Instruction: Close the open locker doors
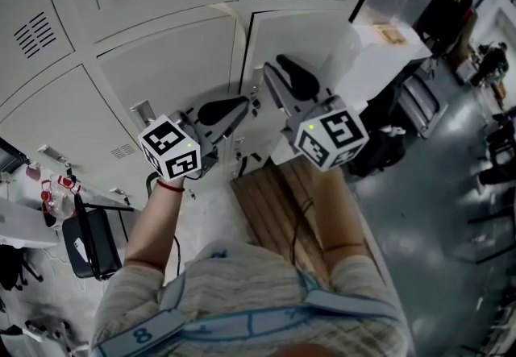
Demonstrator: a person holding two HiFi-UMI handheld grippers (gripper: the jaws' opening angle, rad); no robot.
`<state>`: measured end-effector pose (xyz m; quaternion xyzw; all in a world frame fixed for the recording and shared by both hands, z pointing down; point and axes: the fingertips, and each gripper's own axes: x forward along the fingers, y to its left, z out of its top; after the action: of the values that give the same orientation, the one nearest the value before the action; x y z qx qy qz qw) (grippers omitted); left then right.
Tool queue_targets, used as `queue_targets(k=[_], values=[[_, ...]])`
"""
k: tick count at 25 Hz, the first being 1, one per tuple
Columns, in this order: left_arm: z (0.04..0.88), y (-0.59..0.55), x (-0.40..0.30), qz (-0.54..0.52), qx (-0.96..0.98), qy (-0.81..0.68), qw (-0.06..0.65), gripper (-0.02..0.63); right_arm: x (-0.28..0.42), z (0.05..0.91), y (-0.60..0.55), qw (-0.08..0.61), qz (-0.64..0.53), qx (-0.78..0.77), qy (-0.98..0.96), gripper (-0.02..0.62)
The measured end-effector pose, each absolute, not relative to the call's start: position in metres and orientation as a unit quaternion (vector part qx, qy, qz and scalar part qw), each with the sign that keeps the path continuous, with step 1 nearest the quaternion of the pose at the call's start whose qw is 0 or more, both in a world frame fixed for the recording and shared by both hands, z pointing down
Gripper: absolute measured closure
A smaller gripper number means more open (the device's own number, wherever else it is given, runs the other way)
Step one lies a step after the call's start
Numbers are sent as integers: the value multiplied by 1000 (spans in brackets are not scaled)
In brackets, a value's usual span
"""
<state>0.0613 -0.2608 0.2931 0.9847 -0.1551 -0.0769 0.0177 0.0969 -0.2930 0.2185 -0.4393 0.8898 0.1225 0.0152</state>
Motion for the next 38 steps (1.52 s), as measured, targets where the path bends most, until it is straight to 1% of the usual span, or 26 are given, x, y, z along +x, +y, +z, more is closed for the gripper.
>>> queue_targets(k=[5,15,26,33,35,38], values=[[309,-250,58,-68,985,-159,20,601,96,251,-275,30,88,-433,897,489],[327,-226,54,-74,984,-160,21,601,99,314,-241,22,30,-433,901,489],[352,-199,59,-75,986,-140,51,601,87,365,-206,6,-10,-412,911,489],[366,-187,60,-78,985,-136,71,601,94,381,-192,7,-38,-414,909,492],[366,-187,59,-79,985,-137,71,601,99,384,-189,3,-41,-420,907,586],[364,-187,58,-83,984,-139,71,601,102,387,-185,0,-44,-421,906,592]])
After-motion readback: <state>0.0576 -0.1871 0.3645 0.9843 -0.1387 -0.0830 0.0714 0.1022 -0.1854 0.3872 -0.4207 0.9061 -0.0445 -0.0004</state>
